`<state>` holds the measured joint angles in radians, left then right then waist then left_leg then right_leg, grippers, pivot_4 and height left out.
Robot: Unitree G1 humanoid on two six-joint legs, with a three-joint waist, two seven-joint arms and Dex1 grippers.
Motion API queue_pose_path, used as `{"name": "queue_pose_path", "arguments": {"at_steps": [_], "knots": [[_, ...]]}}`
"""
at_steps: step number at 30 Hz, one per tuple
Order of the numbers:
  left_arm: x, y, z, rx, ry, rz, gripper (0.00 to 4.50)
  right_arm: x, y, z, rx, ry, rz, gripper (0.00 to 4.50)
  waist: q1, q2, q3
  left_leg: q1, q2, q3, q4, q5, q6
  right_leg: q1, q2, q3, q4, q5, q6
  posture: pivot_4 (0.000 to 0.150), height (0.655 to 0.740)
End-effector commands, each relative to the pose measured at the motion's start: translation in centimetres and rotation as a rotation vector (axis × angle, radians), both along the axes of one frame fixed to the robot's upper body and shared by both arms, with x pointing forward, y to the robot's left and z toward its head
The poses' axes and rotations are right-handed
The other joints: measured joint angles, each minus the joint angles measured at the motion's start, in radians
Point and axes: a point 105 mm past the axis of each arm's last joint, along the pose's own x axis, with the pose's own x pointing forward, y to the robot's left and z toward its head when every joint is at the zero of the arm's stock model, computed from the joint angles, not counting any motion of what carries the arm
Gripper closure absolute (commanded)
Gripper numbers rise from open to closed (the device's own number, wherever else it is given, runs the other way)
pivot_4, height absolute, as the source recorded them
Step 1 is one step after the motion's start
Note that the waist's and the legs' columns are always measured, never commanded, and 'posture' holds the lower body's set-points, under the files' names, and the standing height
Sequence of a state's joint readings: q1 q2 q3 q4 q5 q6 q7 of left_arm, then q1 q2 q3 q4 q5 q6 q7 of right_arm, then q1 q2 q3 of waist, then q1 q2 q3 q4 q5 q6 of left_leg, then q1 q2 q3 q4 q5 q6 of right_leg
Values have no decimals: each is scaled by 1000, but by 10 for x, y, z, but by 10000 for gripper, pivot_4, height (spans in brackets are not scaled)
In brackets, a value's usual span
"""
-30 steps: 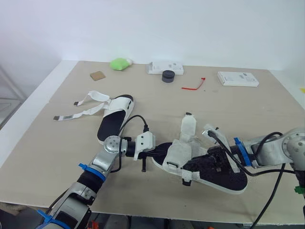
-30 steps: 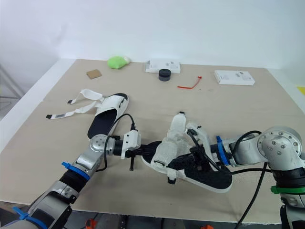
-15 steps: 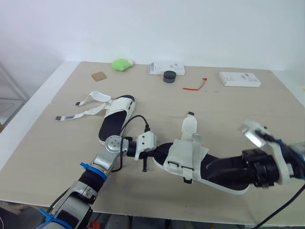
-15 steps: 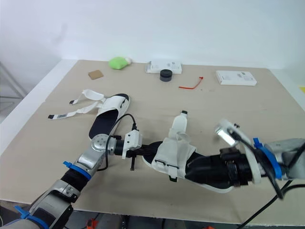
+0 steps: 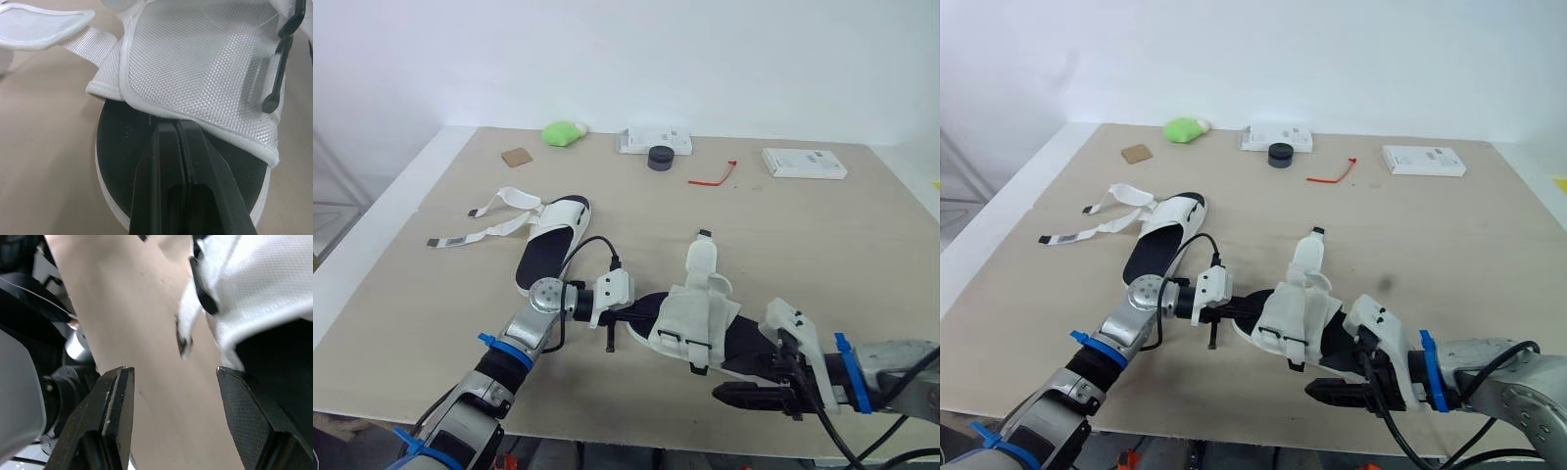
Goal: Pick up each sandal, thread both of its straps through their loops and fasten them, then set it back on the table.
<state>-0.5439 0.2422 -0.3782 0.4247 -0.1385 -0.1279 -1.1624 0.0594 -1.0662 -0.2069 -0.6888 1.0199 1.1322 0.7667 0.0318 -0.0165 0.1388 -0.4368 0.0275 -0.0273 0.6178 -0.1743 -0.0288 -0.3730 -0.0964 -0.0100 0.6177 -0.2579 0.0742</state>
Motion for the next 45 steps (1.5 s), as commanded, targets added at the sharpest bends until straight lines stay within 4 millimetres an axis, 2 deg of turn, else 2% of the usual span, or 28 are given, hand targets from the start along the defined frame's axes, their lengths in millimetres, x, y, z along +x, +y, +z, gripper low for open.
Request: {"name": "queue_pose_path", "arguments": {"at_steps": [1,14,16,17,18,19,21,22,28,33,40,42,45], "knots": [[-12,21,-65,222,195,55,45000,6,5,8,68,0,11,15782,0,-1,0,0,0,0,0,0,0,0,0,0,0,0,0,1500,7400],[-10,23,-65,221,195,69,45000,25,13,5,88,18,-31,15782,-8,-1,1,3,3,-2,0,0,0,-1,0,0,0,0,0,1500,7400],[-10,23,-65,221,195,69,45000,28,13,3,79,20,-46,21459,-13,-1,2,5,3,-3,0,-1,-1,-1,-3,0,0,0,0,1500,7400],[-10,23,-65,221,194,69,45000,29,14,2,78,20,-50,22885,-14,-1,2,6,3,-3,0,-1,-1,-1,-5,-1,0,0,0,1500,7400],[-10,23,-65,221,194,69,45000,31,14,2,75,20,-56,27415,-16,0,2,6,3,-2,0,-1,-1,-1,-6,-1,-1,0,0,1500,7400],[-10,22,-65,220,194,68,45000,32,14,1,71,20,-61,29877,-19,1,3,6,2,-2,0,-1,-1,-1,-8,-2,-2,0,0,1500,7400],[-10,22,-65,219,193,67,45000,33,15,1,70,22,-64,41390,-20,3,4,5,1,1,-1,-1,-1,-1,-13,-5,-5,0,0,1500,7400],[-10,22,-64,219,193,67,45000,33,15,1,71,23,-63,44686,-20,2,4,5,0,2,-1,-1,-1,-1,-14,-5,-5,0,0,1500,7400],[-10,22,-64,221,191,67,45000,24,18,7,102,46,-8,44686,-20,0,3,6,0,7,0,0,-1,-1,-15,-4,-5,0,0,1500,7400],[-9,23,-64,224,190,68,45000,-3,26,34,207,59,166,44686,-18,0,3,5,0,7,-1,0,-1,0,-15,-5,-5,0,0,1500,7400],[-10,22,-65,224,191,66,45000,-29,36,68,296,42,342,44686,-3,-1,5,1,-3,8,0,0,0,-1,-15,-4,-5,2,3,1500,7400],[-10,21,-65,223,191,65,45000,-29,40,79,353,26,350,44686,-1,-1,5,1,-4,8,-1,0,-1,-1,-15,-4,-5,3,6,1500,7400],[-10,21,-65,222,193,65,45000,-13,44,98,443,-17,289,44686,0,-3,6,1,-4,6,0,-1,-1,0,-14,-8,-6,4,7,1500,7400]]}}
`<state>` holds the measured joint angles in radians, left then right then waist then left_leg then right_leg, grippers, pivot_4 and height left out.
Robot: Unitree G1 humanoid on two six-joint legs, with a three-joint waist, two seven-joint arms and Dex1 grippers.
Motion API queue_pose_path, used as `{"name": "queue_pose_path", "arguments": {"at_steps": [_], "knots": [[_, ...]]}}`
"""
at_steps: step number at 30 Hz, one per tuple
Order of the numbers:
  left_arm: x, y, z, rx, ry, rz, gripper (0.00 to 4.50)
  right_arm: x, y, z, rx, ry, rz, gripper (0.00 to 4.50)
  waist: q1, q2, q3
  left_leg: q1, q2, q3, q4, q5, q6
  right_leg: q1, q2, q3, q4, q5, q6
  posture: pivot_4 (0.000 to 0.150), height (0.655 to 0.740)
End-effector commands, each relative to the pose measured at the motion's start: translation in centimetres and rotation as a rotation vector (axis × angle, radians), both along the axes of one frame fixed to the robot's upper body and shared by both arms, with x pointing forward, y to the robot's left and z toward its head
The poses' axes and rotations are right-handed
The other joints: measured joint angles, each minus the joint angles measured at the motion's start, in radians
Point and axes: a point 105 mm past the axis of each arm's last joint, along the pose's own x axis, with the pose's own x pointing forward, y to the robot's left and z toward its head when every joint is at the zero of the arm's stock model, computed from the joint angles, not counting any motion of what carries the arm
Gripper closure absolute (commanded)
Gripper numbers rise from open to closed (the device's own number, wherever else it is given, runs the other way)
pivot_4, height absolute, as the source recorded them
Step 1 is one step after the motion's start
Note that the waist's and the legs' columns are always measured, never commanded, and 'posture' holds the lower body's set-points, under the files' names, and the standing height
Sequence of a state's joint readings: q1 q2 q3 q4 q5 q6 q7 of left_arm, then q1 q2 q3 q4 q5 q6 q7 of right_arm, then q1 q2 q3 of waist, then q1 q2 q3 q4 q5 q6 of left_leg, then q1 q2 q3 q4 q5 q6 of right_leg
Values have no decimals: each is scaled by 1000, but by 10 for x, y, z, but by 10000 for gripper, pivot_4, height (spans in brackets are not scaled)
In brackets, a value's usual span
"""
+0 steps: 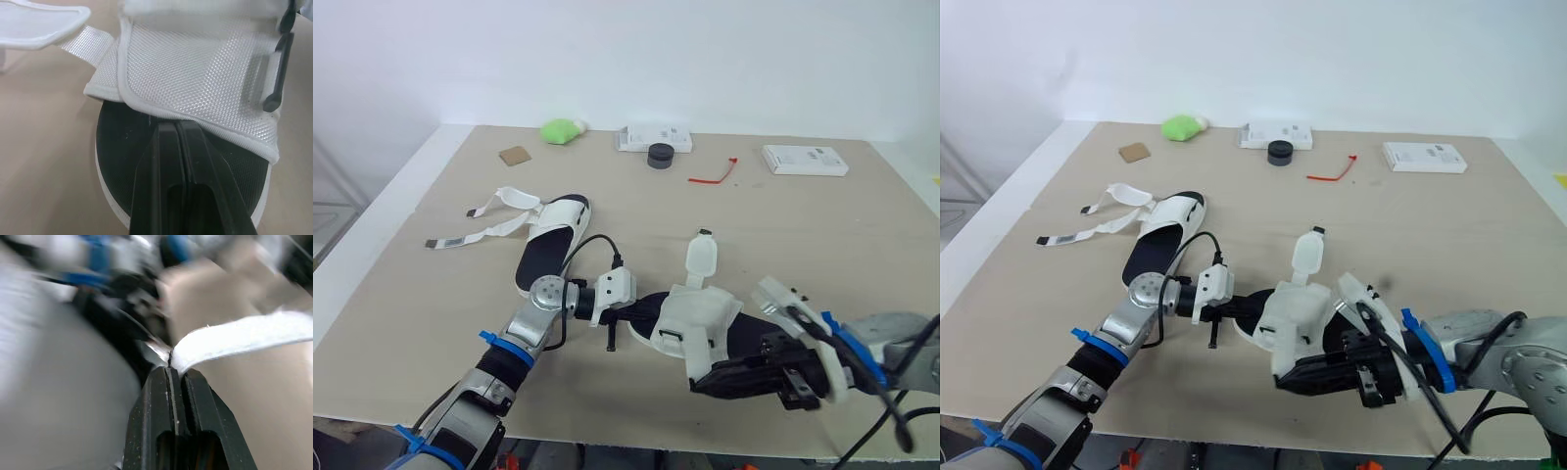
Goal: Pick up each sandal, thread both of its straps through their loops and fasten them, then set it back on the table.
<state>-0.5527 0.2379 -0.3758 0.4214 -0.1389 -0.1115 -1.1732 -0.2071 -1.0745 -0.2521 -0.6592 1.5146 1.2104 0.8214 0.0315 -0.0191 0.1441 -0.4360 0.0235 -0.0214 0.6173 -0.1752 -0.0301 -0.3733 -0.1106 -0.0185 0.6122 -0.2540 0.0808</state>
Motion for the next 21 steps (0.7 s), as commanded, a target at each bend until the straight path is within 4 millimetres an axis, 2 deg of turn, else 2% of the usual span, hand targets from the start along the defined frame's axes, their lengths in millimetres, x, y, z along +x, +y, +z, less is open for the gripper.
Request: {"name": "queue_pose_path", "arguments": {"at_steps": [1,2,5,6,10,18,20,21], "knots": [[-10,22,-67,221,186,74,45000,14,5,28,130,-34,-56,44686,0,0,1,0,1,0,0,0,0,0,-1,-2,0,0,0,1500,7400],[-10,22,-67,221,186,74,45000,16,5,31,141,-26,-68,44686,0,0,1,0,3,0,0,0,0,-1,-1,-3,0,0,0,1500,7400],[-10,22,-67,220,186,75,45000,39,5,37,197,-5,-205,44686,0,-1,2,-1,4,0,0,0,0,-1,-4,-7,-1,0,-1,1500,7400],[-10,22,-67,219,186,76,45000,51,3,36,206,3,-277,44686,0,-1,2,-1,4,0,0,0,0,-1,-5,-9,-1,0,-1,1500,7400],[-10,22,-67,218,188,77,45000,76,-4,30,227,51,-441,44686,0,-1,2,-1,4,1,0,0,0,0,-6,-11,-1,1,-2,1500,7400],[-10,23,-68,219,191,81,45000,83,-13,23,256,132,-544,44686,0,1,1,-2,4,0,0,1,1,0,-6,-13,-1,1,-2,1500,7400],[-10,23,-67,218,191,80,45000,89,-17,22,267,136,-592,44686,0,1,1,-2,4,0,0,1,1,0,-6,-14,-1,1,-2,1500,7400],[-10,23,-67,218,191,80,45000,98,-23,19,283,155,-655,44686,0,1,1,-2,4,0,0,1,1,0,-6,-14,-1,1,-2,1500,7400]]}}
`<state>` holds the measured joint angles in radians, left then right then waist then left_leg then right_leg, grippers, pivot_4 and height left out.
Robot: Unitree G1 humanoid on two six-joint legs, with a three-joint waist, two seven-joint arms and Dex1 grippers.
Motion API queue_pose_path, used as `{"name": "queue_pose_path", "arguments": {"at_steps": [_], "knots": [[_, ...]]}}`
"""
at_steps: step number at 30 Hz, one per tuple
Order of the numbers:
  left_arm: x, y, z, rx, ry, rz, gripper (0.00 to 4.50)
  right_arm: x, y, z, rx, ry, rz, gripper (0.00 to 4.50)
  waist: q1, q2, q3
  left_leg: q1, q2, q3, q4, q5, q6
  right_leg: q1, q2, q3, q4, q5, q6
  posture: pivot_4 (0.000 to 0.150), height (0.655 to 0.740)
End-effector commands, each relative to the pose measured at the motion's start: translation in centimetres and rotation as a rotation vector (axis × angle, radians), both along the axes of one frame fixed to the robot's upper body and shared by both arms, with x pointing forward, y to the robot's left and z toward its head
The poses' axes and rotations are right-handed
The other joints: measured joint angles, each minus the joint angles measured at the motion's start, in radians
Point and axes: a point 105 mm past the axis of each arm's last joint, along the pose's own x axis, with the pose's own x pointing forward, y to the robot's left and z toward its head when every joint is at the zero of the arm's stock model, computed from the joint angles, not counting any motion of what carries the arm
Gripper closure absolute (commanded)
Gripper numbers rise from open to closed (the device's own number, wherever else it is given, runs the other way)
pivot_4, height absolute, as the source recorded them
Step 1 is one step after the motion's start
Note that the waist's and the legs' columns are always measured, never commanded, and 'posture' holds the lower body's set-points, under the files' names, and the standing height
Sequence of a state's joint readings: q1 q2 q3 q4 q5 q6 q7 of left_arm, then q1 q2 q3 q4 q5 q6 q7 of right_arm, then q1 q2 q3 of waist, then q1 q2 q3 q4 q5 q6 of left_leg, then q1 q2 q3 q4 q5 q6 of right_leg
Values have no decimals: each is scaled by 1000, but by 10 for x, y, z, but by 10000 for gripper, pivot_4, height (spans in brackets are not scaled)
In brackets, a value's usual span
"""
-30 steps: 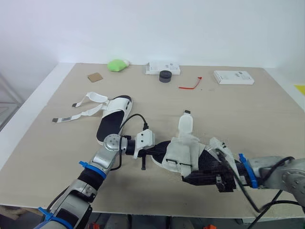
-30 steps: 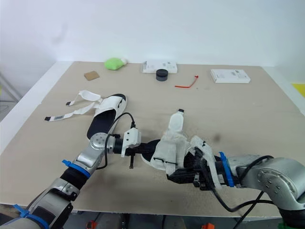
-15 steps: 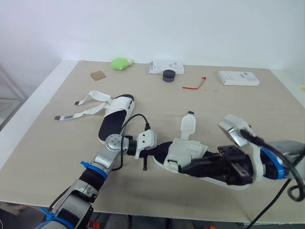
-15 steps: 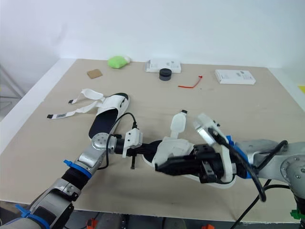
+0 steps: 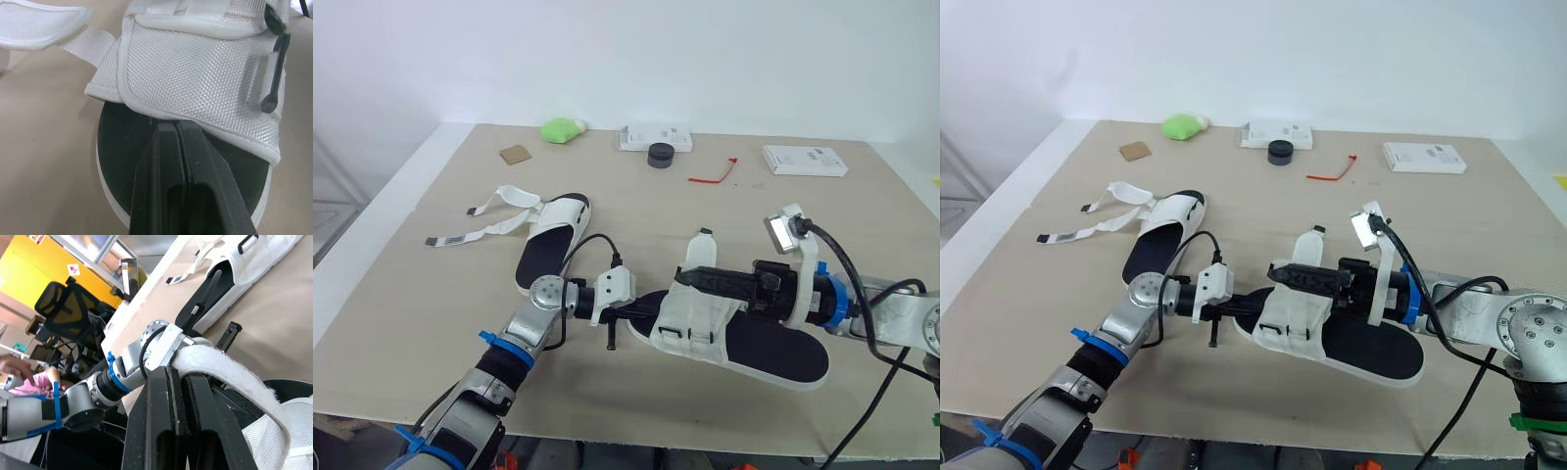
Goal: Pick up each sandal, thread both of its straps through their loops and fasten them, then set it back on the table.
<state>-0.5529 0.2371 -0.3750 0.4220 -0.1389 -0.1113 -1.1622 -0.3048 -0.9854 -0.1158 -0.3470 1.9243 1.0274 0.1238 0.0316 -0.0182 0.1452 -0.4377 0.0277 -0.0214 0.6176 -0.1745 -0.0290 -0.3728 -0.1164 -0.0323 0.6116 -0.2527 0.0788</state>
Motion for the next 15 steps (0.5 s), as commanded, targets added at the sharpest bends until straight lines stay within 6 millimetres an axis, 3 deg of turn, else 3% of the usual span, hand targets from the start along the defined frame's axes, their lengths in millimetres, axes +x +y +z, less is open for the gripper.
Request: {"name": "queue_pose_path", "arguments": {"at_steps": [1,8,15], "knots": [[-11,23,-68,220,194,68,45000,26,-18,10,92,1,-189,44686,0,0,-1,0,0,0,0,0,0,0,0,0,0,0,0,1500,7400],[-11,23,-67,219,193,67,45000,57,-49,-15,203,158,-439,44686,0,2,-1,0,0,1,0,2,4,0,1,0,0,0,-1,1500,7400],[-11,25,-67,225,196,68,45000,42,-56,-27,254,185,-456,44686,1,5,-3,-1,0,0,0,4,6,1,2,0,0,1,-1,1500,7400]]}}
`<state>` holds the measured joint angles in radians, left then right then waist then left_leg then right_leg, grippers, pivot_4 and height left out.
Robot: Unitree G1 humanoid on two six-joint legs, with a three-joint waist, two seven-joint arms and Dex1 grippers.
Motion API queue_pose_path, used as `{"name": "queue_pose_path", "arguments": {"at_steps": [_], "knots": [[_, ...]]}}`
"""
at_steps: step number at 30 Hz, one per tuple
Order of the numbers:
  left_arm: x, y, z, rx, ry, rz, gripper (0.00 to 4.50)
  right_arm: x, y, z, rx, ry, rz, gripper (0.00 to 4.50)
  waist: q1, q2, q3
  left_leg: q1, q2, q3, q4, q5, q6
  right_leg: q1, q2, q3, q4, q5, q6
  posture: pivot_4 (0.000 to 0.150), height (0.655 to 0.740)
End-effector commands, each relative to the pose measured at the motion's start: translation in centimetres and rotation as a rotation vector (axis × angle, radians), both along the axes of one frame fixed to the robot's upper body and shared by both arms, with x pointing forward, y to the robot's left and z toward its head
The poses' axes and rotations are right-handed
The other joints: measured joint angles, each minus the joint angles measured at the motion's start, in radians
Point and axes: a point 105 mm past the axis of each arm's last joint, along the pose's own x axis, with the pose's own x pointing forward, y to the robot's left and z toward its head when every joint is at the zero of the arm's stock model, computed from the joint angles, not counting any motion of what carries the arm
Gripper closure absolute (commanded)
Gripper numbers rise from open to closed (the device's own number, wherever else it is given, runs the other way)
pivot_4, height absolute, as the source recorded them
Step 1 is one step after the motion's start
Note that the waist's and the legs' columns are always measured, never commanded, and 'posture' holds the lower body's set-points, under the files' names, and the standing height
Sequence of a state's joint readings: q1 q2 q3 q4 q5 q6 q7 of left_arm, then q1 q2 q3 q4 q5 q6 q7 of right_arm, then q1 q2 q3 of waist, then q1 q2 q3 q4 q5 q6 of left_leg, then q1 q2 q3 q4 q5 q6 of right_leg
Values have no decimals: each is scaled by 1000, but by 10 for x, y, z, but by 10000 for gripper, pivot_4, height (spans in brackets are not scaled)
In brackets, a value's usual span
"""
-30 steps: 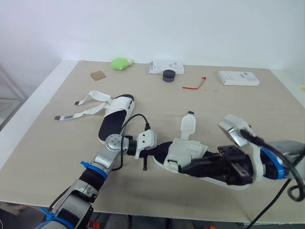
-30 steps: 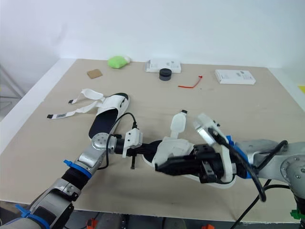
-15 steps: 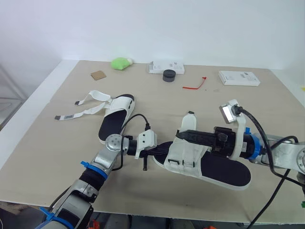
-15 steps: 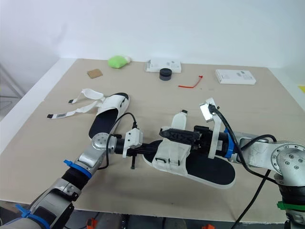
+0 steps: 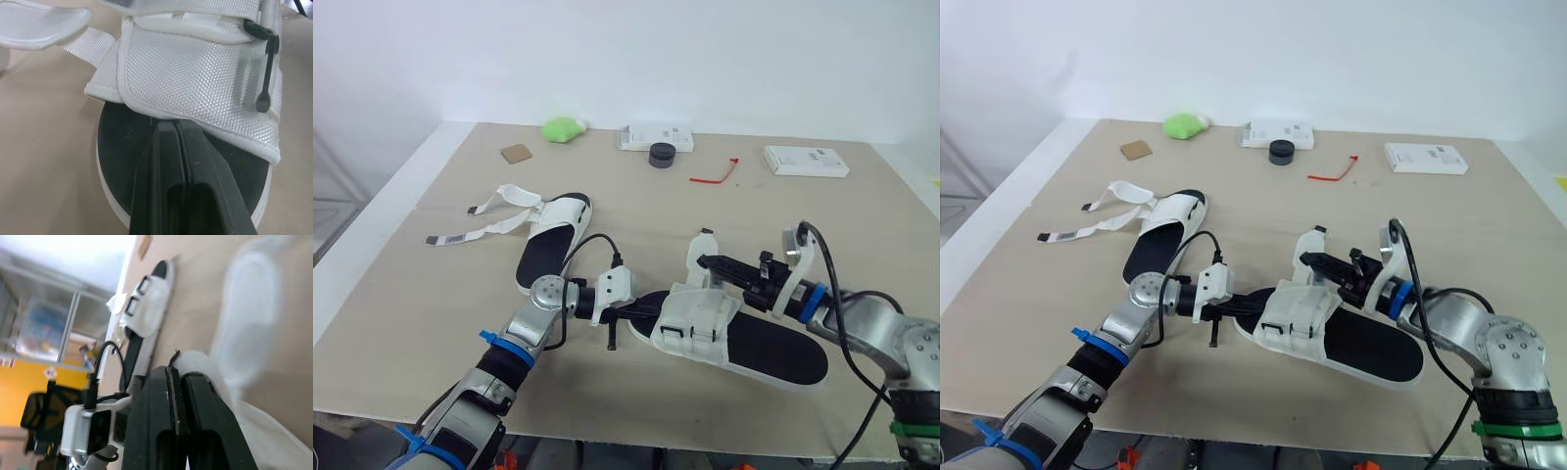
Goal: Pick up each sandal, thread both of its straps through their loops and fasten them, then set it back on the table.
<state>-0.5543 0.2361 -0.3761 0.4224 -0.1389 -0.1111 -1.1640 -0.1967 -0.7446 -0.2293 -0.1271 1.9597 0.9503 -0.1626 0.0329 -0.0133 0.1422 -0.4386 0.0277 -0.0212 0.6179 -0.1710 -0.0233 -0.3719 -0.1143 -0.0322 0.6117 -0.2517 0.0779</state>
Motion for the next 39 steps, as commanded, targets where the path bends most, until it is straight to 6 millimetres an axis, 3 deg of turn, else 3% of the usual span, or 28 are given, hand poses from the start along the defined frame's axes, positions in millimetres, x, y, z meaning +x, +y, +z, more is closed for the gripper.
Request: {"name": "queue_pose_path", "arguments": {"at_steps": [1,5,8,11,15,22,26,28,29,33,39], "knots": [[-11,26,-68,226,196,71,45000,-2,-10,17,39,-69,-50,44686,0,0,0,0,0,0,0,0,0,0,1,0,0,0,0,1500,7400],[-10,26,-68,228,195,71,45000,-2,-9,10,59,-43,-76,44686,0,1,0,0,1,-2,0,0,0,0,2,0,0,0,0,1500,7400],[-10,25,-67,227,195,69,45000,3,-12,-24,24,121,-181,44686,0,0,-1,0,1,-2,0,0,0,0,2,0,0,0,0,1500,7400],[-10,26,-67,227,194,68,45000,5,-18,-34,61,174,-259,44686,0,0,-2,0,1,-3,-1,0,0,0,2,0,0,0,0,1500,7400],[-11,26,-68,228,196,70,45000,2,-39,-63,24,302,-419,44686,-1,-4,-6,0,2,-4,-1,-1,-1,0,3,0,0,0,0,1500,7400],[-11,26,-68,230,197,67,45000,8,-47,-62,-93,263,-481,44686,-1,-7,-10,0,3,-9,-1,-2,-3,0,0,1,0,0,0,1500,7400],[-10,24,-68,229,195,65,45000,7,-34,-48,-102,179,-392,29367,-1,-7,-9,0,2,-7,-1,-2,-3,0,-3,1,0,0,0,1500,7400],[-10,24,-68,228,195,66,45000,9,-35,-42,-51,176,-380,17512,-4,-5,-8,0,2,-7,-1,-2,-3,-1,-4,1,-1,0,0,1500,7400],[-10,24,-68,228,195,65,45000,11,-34,-32,-20,139,-365,15479,-4,-2,-7,0,2,-7,-1,-2,-3,-1,-4,1,-1,0,0,1500,7400],[-10,24,-68,229,195,64,45000,16,-34,5,47,11,-298,15479,-3,9,-3,0,1,-6,-1,-1,-1,-1,-3,1,0,0,0,1500,7400],[-9,24,-69,230,193,65,45000,29,-45,51,-24,-139,-187,15479,-3,8,-3,0,-1,-1,-1,0,0,-1,-1,-1,0,0,0,1500,7400]]}}
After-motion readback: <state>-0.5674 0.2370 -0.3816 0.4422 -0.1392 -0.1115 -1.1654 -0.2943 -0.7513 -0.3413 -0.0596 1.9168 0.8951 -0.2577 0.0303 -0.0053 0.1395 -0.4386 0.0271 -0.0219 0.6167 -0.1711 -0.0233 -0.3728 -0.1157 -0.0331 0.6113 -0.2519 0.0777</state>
